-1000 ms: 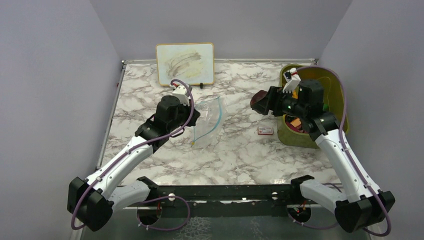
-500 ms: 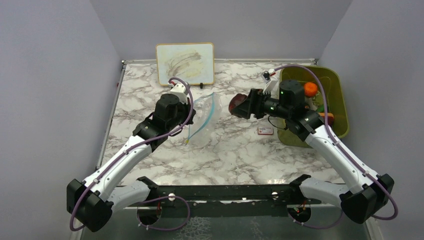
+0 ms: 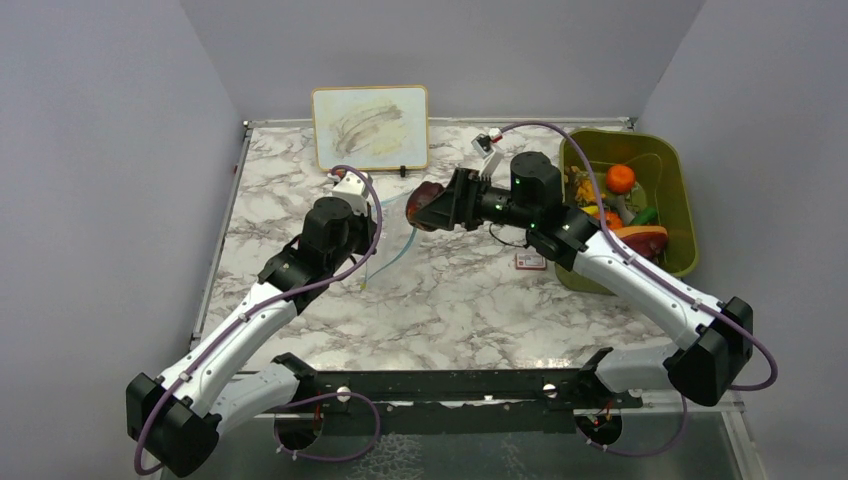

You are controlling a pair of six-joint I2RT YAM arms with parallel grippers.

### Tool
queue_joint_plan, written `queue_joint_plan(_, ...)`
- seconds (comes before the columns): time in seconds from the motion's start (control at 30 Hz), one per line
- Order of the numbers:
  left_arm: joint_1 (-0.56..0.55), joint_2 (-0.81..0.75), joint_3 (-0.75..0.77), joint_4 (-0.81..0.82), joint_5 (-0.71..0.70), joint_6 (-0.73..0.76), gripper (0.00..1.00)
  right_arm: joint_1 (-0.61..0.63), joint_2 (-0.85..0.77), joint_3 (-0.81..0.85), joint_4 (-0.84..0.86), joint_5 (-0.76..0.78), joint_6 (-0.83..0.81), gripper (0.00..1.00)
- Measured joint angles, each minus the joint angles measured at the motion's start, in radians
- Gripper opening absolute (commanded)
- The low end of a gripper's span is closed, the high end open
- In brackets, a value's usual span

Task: Place the food in the zip-top bag and seal the zipper
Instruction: Place the fake fruit in the zipper food storage bag.

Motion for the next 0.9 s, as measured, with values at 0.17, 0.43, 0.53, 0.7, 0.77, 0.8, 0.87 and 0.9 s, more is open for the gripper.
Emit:
queue_joint_plan(0.17, 0.0, -0.007, -0.007, 0.013, 0.001, 0.005, 0.0, 0.048, 0.048, 0.029, 0.035, 0.027, 0.035, 0.56)
queue_joint_plan(0.43, 0.0, -0.026, -0.009, 0.03, 0.01, 0.008, 0.0, 0.094, 0.159, 0.068, 0.068, 0.038, 0.068, 0.56)
queue_joint_plan(0.53, 0.0, -0.027, -0.01, 0.032, 0.019, 0.008, 0.0, 0.103, 0.191, 0.068, 0.067, 0.05, 0.072, 0.56)
queue_joint_plan(0.7, 0.0, -0.039, -0.02, 0.045, 0.041, 0.008, 0.0, 0.103, 0.216, 0.065, 0.062, 0.092, 0.075, 0.56)
queue_joint_plan(0.77, 0.0, -0.042, -0.021, 0.046, 0.052, 0.008, 0.0, 0.103, 0.218, 0.065, 0.054, 0.116, 0.074, 0.57)
queue_joint_plan(0.8, 0.0, -0.043, -0.021, 0.047, 0.059, 0.008, 0.0, 0.103, 0.219, 0.065, 0.047, 0.128, 0.074, 0.57)
queue_joint_plan(0.87, 0.0, -0.048, -0.026, 0.054, 0.069, 0.008, 0.0, 0.103, 0.225, 0.065, 0.032, 0.144, 0.074, 0.58)
queue_joint_plan(0.9, 0.0, -0.052, -0.028, 0.058, 0.077, 0.008, 0.0, 0.103, 0.229, 0.064, 0.03, 0.15, 0.074, 0.58)
